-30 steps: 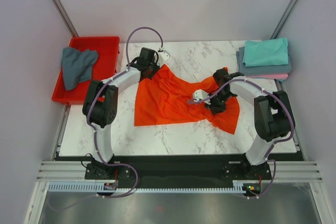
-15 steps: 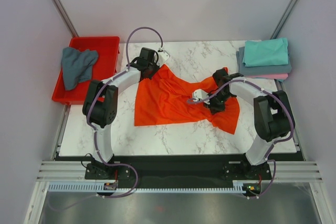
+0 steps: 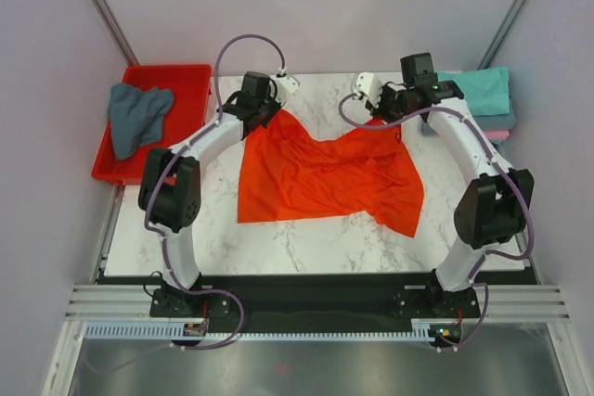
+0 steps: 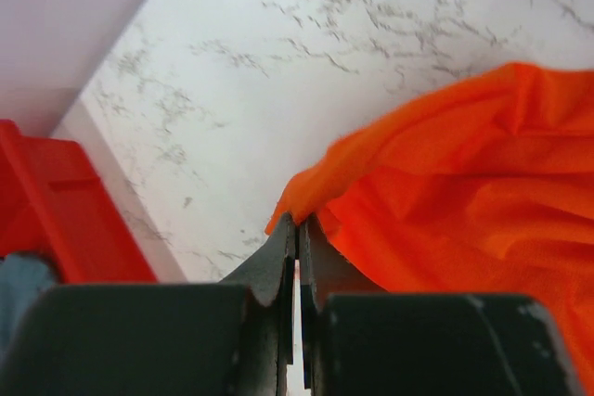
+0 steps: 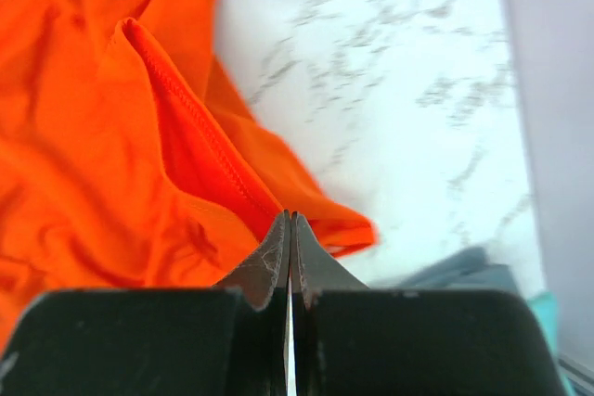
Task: Fold and stack the t-shirts
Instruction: Flatten the tshirt out
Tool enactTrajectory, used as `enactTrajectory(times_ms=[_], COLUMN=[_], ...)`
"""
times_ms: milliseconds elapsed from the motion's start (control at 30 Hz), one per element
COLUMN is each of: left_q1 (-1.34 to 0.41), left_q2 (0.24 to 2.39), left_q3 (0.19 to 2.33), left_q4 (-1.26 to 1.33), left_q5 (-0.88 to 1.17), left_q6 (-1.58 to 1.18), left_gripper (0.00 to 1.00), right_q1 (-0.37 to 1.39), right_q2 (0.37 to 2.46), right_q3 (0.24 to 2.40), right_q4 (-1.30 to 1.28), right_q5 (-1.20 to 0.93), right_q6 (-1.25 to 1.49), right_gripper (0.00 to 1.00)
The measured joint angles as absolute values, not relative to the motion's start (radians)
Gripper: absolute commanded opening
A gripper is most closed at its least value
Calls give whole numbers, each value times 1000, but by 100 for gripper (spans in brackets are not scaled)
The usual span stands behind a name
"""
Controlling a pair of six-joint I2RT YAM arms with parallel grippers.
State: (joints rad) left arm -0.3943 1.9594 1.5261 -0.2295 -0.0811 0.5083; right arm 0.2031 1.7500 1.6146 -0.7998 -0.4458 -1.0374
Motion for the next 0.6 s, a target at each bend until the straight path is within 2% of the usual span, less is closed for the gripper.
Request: enactTrajectory(times_ms=[300, 467, 600], left_q1=[-381, -353, -344], left_q2=[1889, 1881, 1822], left_q3=[1547, 1547, 1539], left_q4=[-208, -222, -253], left_q5=[-101, -101, -100], left_q6=[517, 519, 519], left_gripper=[2, 2, 2], right_q1=[172, 160, 136], right_q2=[1866, 1991, 1994], right_q3=[1703, 1834, 1925], right_q4=[-635, -590, -536], right_q5=[-377, -323, -290], right_q6=[-857, -726, -606], right_gripper=[0, 0, 0])
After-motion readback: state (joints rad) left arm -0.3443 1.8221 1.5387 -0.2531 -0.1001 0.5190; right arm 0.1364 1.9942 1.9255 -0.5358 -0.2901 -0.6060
